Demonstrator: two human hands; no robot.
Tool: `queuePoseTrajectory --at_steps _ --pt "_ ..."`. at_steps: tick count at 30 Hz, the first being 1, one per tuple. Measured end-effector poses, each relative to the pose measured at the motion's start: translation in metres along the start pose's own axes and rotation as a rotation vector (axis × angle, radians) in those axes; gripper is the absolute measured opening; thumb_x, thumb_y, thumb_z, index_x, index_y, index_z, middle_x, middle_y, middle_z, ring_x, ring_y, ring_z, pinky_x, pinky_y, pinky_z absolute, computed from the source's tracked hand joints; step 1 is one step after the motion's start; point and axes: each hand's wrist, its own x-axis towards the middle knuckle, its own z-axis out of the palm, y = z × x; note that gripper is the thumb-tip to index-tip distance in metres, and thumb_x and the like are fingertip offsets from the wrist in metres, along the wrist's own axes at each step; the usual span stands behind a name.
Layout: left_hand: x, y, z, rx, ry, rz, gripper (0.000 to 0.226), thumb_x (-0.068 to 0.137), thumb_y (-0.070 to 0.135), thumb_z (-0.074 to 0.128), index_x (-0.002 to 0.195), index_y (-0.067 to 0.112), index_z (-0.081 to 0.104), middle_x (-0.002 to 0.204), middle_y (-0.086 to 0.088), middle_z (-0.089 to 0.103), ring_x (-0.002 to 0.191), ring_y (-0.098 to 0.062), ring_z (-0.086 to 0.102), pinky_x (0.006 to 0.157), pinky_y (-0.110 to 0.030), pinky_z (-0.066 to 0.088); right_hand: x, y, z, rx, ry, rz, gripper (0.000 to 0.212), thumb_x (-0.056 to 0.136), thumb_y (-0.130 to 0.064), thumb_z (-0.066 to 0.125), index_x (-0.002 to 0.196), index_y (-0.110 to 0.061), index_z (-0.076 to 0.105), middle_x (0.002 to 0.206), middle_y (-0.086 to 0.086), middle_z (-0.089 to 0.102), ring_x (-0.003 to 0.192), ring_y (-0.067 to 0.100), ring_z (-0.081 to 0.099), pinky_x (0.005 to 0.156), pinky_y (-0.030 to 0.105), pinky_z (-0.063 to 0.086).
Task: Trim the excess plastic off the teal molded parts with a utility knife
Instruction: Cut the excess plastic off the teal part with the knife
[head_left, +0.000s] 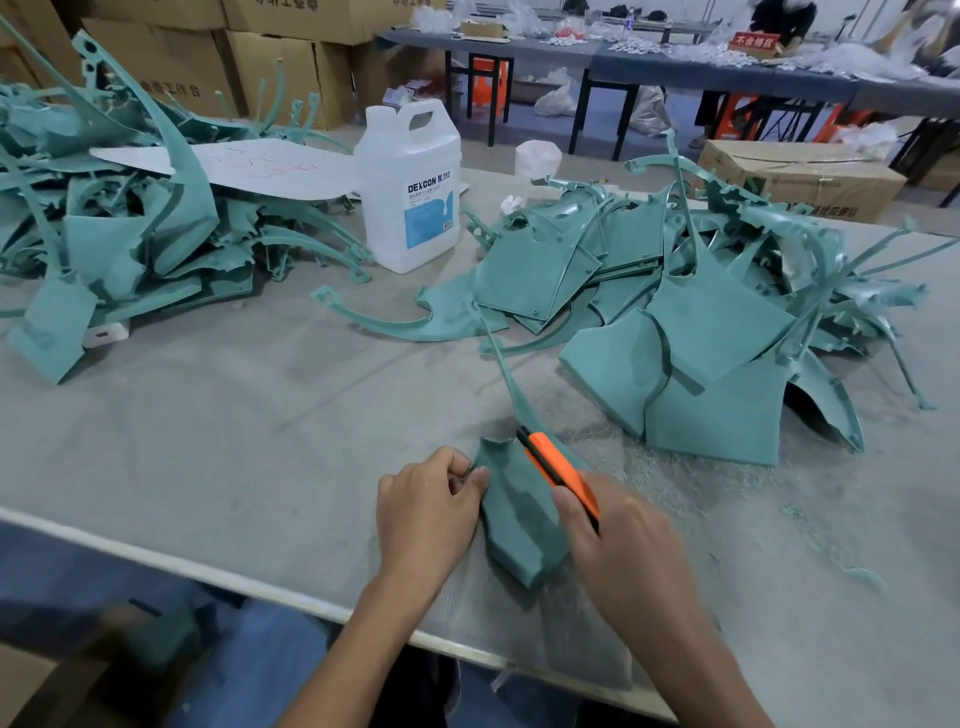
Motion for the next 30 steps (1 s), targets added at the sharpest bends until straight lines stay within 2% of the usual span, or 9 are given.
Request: queuePoseTrajectory --at_steps 4,8,12,16,19,21,24,27,30 --pt "-0.001 0.0 -0.003 -0.013 -0.009 0.007 0.03 0.089 0.045 0.066 0.069 0.03 0.05 0.061 0.015 0.057 0.066 -0.01 0.048 0.072 -0.03 0.024 0.002 -0.001 0.0 -0.025 -0.053 -0.02 0.025 0.101 -0.05 0.044 0.106 -0.031 0.06 0.088 -0.004 0.063 0.082 0.023 0.06 0.071 0.037 0.046" --pt "0.001 -0.001 -0.006 -0.08 -0.048 -0.004 0.028 0.088 0.04 0.07 0.068 0.029 0.054 0.061 0.012 0.059 0.065 -0.01 0.054 0.078 -0.033 0.039 0.005 0.01 -0.008 -0.043 -0.009 0.011 0.024 0.1 -0.049 0.044 0.109 -0.035 0.06 0.094 -0.002 0.066 0.086 0.026 0.061 0.065 0.035 0.037" --pt "0.003 0.0 -0.01 -0.092 -0.107 -0.024 0.023 0.087 0.038 0.07 0.068 0.032 0.058 0.063 0.011 0.061 0.067 -0.009 0.057 0.085 -0.036 0.046 0.005 0.019 -0.016 -0.053 -0.054 -0.029 0.014 0.096 -0.051 0.047 0.088 -0.041 0.05 0.077 -0.008 0.057 0.073 0.017 0.056 0.06 0.033 0.037" --pt "0.002 0.001 -0.011 -0.082 -0.113 -0.015 0.024 0.087 0.037 0.069 0.067 0.033 0.058 0.063 0.011 0.061 0.066 -0.006 0.057 0.084 -0.036 0.046 0.008 0.023 -0.021 -0.049 -0.076 -0.084 0.026 0.096 -0.045 0.055 0.073 -0.045 0.044 0.068 -0.008 0.052 0.062 0.007 0.049 0.055 0.028 0.032" --pt "0.001 0.001 -0.012 -0.066 -0.125 -0.004 0.022 0.087 0.038 0.068 0.069 0.032 0.058 0.063 0.012 0.061 0.066 -0.006 0.056 0.085 -0.035 0.045 0.012 0.029 -0.026 -0.116 -0.041 -0.107 0.013 0.097 -0.045 0.054 0.086 -0.039 0.057 0.071 -0.008 0.051 0.065 0.014 0.052 0.059 0.033 0.041" --pt "0.001 0.002 -0.013 -0.059 -0.132 0.004 0.023 0.088 0.038 0.068 0.068 0.033 0.057 0.062 0.013 0.06 0.065 -0.007 0.055 0.085 -0.035 0.045 0.012 0.031 -0.024 -0.137 -0.015 -0.128 0.013 0.097 -0.045 0.054 0.095 -0.035 0.061 0.074 -0.008 0.051 0.068 0.016 0.055 0.062 0.036 0.046" --pt "0.002 0.002 -0.013 -0.053 -0.133 0.012 0.023 0.088 0.038 0.068 0.068 0.034 0.056 0.062 0.013 0.059 0.065 -0.005 0.054 0.084 -0.036 0.045 0.009 0.033 -0.023 -0.08 -0.064 -0.157 0.004 0.097 -0.043 0.057 0.094 -0.041 0.059 0.074 -0.01 0.052 0.066 0.01 0.052 0.058 0.028 0.04" --pt "0.002 0.001 -0.013 -0.051 -0.141 0.016 0.023 0.088 0.038 0.068 0.069 0.034 0.057 0.062 0.014 0.059 0.064 -0.001 0.053 0.084 -0.035 0.045 0.011 0.04 -0.022 -0.077 -0.024 -0.137 0.014 0.097 -0.043 0.057 0.106 -0.036 0.065 0.076 -0.009 0.055 0.069 0.014 0.056 0.062 0.034 0.045" --pt "0.003 0.0 -0.014 -0.062 -0.146 0.016 0.021 0.087 0.037 0.069 0.07 0.033 0.059 0.062 0.014 0.06 0.064 -0.001 0.054 0.081 -0.034 0.046 0.007 0.038 -0.016 -0.02 -0.025 -0.131 0.015 0.096 -0.043 0.058 0.108 -0.038 0.065 0.078 -0.008 0.053 0.074 0.018 0.057 0.062 0.033 0.041"
